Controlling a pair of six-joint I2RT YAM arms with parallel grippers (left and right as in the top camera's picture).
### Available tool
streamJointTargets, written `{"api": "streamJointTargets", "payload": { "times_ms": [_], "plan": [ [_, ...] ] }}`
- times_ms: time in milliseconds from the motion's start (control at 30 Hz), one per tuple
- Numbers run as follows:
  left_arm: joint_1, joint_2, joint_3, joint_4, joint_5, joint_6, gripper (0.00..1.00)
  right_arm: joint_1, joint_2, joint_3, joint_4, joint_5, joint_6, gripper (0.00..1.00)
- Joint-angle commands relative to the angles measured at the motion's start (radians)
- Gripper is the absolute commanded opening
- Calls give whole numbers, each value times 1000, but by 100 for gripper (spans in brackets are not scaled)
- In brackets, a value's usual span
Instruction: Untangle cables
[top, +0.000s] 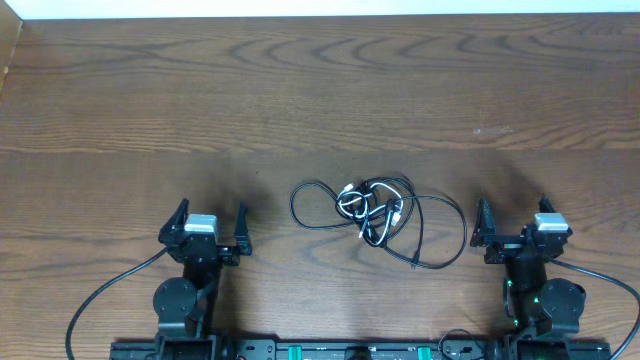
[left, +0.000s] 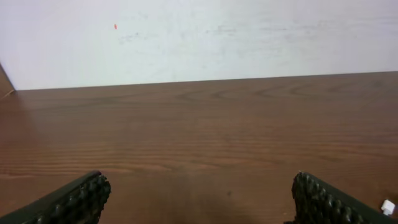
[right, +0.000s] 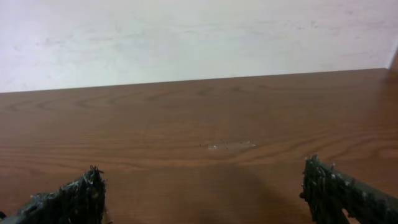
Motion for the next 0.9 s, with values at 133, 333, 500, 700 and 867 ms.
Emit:
{"api": "streamJointTargets", "payload": {
  "times_ms": [133, 333, 500, 700, 867],
  "plan": [
    [-2, 53, 130, -69, 47, 12, 95, 5, -9, -2, -5, 7, -16, 99],
    [-2, 204, 267, -132, 69, 11, 95, 5, -9, -2, -5, 7, -16, 99],
    [-2, 358, 388, -180, 83, 11, 95, 5, -9, -2, -5, 7, -16, 99],
    [-2, 508, 519, -245, 116, 11, 95, 5, -9, -2, -5, 7, -16, 99],
    [-2, 614, 633, -332, 146, 11, 95, 5, -9, -2, -5, 7, -16, 99]
  ]
}}
